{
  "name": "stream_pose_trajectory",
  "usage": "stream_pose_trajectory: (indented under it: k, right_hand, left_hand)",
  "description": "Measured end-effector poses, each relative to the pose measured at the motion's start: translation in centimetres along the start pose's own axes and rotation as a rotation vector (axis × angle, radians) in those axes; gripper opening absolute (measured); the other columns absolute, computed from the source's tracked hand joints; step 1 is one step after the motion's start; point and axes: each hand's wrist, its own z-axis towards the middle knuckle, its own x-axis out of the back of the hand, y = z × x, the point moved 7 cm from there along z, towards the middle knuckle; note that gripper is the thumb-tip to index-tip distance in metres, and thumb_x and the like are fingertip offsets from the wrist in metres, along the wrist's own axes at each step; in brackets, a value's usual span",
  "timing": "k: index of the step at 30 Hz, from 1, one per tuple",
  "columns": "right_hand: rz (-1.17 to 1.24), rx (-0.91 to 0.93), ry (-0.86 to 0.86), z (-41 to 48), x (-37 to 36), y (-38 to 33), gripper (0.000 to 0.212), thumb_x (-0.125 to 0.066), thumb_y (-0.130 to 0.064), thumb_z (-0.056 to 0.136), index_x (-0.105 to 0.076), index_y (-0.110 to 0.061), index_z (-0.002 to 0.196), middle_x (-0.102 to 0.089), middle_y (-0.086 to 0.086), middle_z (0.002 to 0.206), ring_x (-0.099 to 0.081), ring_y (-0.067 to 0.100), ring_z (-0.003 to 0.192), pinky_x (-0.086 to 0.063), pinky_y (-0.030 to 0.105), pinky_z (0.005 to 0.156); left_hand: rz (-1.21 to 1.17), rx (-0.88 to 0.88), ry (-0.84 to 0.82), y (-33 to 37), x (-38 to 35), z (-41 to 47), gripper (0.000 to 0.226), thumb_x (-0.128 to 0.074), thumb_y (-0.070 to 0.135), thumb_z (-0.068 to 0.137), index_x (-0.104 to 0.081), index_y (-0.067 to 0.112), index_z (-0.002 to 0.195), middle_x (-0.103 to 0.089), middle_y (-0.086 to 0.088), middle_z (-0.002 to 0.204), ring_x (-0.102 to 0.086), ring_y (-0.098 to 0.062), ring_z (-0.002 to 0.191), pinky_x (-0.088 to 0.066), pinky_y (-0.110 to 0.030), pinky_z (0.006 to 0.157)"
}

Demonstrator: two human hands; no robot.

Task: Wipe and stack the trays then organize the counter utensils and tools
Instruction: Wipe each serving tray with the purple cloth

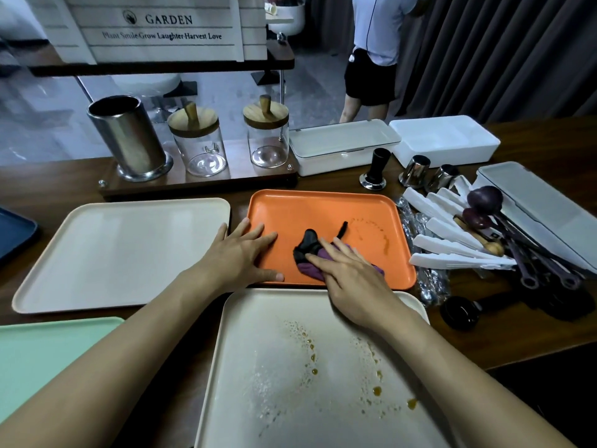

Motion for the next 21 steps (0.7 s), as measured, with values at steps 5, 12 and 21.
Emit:
stream_pose_trajectory:
  k: [5, 12, 21]
  right_hand:
    - [-0.027, -0.153, 0.046, -1.3, 1.2, 3.1, 0.054, -0.036, -0.017, 0.104, -0.035, -0.037, 0.154, -0.013, -0.003, 0.168, -0.006, 0.019, 0.155, -0.004, 0.042, 0.126]
    - [-0.115, -0.296, 0.097, -1.1, 1.7, 5.3, 0.056, -0.038, -0.015, 0.103, -0.032, -0.031, 0.156, -0.013, 0.006, 0.168, -0.010, 0.027, 0.154, -0.003, 0.044, 0.125]
    - [-0.185, -0.419, 0.156, 2.4, 2.3, 8.0, 0.060, -0.040, -0.014, 0.099, -0.030, -0.023, 0.157, -0.016, 0.017, 0.166, -0.012, 0.035, 0.153, -0.008, 0.049, 0.124]
  left_hand:
    - [-0.039, -0.017, 0.008, -0.2, -0.2, 0.2, 0.147, -0.003, 0.109, 0.037, -0.015, 0.034, 0.162, -0.012, -0.001, 0.171, 0.004, -0.026, 0.158, -0.003, -0.056, 0.124]
    - [-0.064, -0.015, 0.010, -0.3, -0.3, 0.1, 0.147, -0.001, 0.110, 0.036, -0.012, 0.035, 0.162, -0.008, -0.001, 0.171, 0.007, -0.025, 0.157, -0.004, -0.056, 0.124]
    - [-0.082, -0.013, -0.001, -0.3, -0.4, 0.0, 0.102, -0.051, 0.081, 0.081, -0.011, 0.033, 0.162, -0.005, -0.002, 0.171, 0.010, -0.025, 0.157, 0.000, -0.053, 0.125]
